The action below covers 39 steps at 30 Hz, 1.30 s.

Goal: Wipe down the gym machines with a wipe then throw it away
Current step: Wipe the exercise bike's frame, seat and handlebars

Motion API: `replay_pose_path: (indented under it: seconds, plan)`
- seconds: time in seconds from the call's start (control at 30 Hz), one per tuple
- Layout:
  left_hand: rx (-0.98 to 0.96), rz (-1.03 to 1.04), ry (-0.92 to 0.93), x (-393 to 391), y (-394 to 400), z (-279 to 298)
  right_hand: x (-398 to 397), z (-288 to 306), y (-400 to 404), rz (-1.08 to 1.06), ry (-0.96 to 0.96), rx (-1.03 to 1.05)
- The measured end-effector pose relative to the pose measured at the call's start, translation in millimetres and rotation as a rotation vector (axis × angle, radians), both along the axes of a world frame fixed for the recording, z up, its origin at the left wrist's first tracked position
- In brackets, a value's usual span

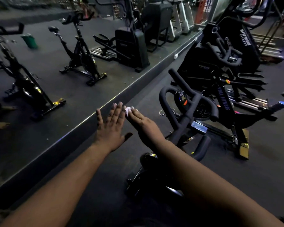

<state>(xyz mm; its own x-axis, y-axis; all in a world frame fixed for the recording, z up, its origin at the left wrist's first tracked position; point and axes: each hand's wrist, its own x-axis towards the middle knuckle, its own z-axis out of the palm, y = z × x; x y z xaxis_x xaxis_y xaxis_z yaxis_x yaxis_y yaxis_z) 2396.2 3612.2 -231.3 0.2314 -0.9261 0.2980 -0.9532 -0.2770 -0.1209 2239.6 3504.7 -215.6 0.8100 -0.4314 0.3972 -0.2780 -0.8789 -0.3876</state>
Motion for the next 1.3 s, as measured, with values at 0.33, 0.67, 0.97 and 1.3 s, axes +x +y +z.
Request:
replay_pose_path:
  seconds: [0.33,0.67,0.97,1.3]
  plan:
    - [0.117,-0.138,-0.054,-33,-5,-4,-96,-58,6,0.027,0.199,-0.297]
    - [0.384,-0.269,-0.228,-93,-33,8,-173,-63,-11,0.089,0.411,-0.564]
    - [0.454,-0.272,-0.211,-91,-33,11,-163,-43,0,0.041,0.295,-0.316]
    - [0.522,-0.200,-0.064,-100,-41,16,-145,-20,-50,-0.387,0.350,-0.035]
